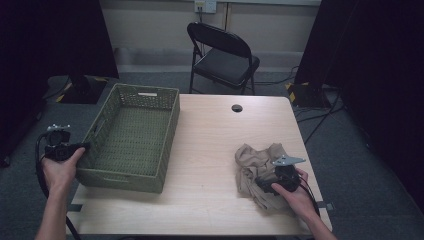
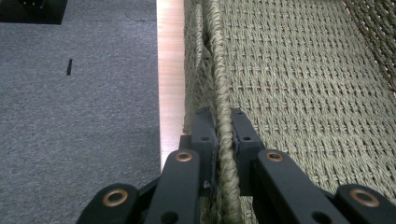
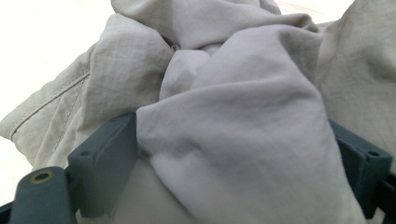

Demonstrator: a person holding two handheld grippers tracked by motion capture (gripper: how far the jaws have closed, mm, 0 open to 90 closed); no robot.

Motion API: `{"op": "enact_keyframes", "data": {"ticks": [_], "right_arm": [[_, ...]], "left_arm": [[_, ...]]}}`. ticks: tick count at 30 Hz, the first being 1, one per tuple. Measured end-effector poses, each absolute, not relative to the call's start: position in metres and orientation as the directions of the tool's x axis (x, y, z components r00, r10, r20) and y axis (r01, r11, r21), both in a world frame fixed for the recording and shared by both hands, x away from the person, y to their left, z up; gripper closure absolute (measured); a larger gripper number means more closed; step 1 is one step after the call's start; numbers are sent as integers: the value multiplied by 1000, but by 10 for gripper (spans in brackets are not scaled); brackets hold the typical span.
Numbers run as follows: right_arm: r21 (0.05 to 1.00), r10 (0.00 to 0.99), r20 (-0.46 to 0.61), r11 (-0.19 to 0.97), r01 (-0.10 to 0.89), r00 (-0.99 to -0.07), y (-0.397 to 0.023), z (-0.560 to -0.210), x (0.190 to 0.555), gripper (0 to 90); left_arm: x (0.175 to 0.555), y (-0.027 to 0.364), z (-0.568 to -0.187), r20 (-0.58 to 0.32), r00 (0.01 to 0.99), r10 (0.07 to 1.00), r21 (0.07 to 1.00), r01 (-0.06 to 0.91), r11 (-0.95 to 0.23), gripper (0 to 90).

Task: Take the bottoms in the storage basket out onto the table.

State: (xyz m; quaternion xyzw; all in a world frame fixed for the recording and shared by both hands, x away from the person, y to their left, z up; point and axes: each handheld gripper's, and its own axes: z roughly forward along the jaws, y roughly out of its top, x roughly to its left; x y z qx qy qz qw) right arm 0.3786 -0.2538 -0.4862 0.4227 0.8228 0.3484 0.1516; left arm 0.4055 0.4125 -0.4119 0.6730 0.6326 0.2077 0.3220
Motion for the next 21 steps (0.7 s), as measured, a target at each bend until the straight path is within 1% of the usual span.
{"op": "enact_keyframes", "data": {"ticks": [8, 11, 16, 19, 21], "right_arm": [[702, 802, 44, 400, 590, -596, -254, -486, 378, 127], [702, 801, 44, 400, 589, -596, -254, -486, 378, 126], [701, 802, 45, 400, 590, -596, -254, -486, 378, 127], [701, 802, 45, 400, 590, -596, -254, -486, 379, 127], [702, 801, 45, 400, 590, -597, -254, -486, 379, 126]], "left_arm": [[403, 424, -413, -155, 83, 984, 697, 715, 50, 826], [403, 426, -412, -142, 80, 987, 696, 716, 42, 828], [402, 432, -413, -173, 64, 983, 692, 718, 75, 822], [402, 430, -412, -144, 60, 988, 693, 719, 57, 827], [402, 431, -412, -159, 55, 986, 690, 720, 71, 824]]}}
